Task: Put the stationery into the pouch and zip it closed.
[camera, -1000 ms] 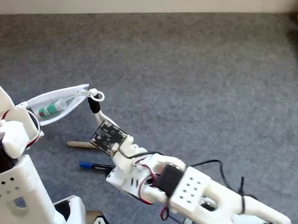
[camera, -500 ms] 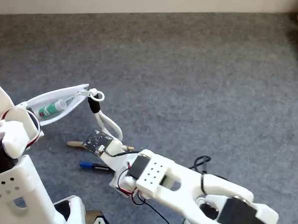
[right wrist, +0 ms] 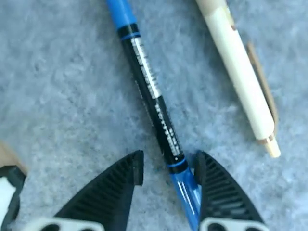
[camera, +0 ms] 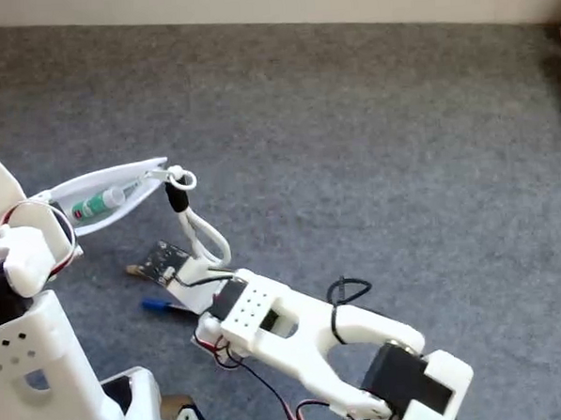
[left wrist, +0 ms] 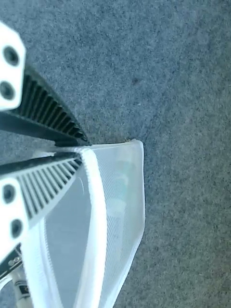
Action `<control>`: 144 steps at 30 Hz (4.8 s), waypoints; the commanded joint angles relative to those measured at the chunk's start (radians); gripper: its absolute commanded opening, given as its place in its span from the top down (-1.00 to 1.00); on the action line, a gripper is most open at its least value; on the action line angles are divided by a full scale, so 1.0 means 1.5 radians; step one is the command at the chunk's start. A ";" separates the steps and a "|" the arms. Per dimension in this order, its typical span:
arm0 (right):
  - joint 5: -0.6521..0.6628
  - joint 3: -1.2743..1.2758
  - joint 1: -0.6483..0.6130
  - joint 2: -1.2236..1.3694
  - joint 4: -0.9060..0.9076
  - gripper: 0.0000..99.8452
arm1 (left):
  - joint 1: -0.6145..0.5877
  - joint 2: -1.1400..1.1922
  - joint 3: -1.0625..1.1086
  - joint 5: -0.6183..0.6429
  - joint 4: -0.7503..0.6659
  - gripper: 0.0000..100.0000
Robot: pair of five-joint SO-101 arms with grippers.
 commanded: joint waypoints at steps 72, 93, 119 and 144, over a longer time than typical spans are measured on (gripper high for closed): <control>0.107 0.018 0.341 -0.169 -0.010 0.76 | -0.013 -0.013 -0.013 0.003 -0.020 0.99; 0.107 -0.193 0.378 0.068 -0.012 0.76 | -0.013 -0.013 -0.013 0.003 -0.020 0.99; 0.110 -0.194 0.398 0.016 0.002 0.77 | -0.010 -0.013 0.012 0.004 -0.035 0.99; 0.107 -0.255 0.401 0.157 0.013 0.99 | -0.010 -0.013 0.013 0.003 -0.030 0.99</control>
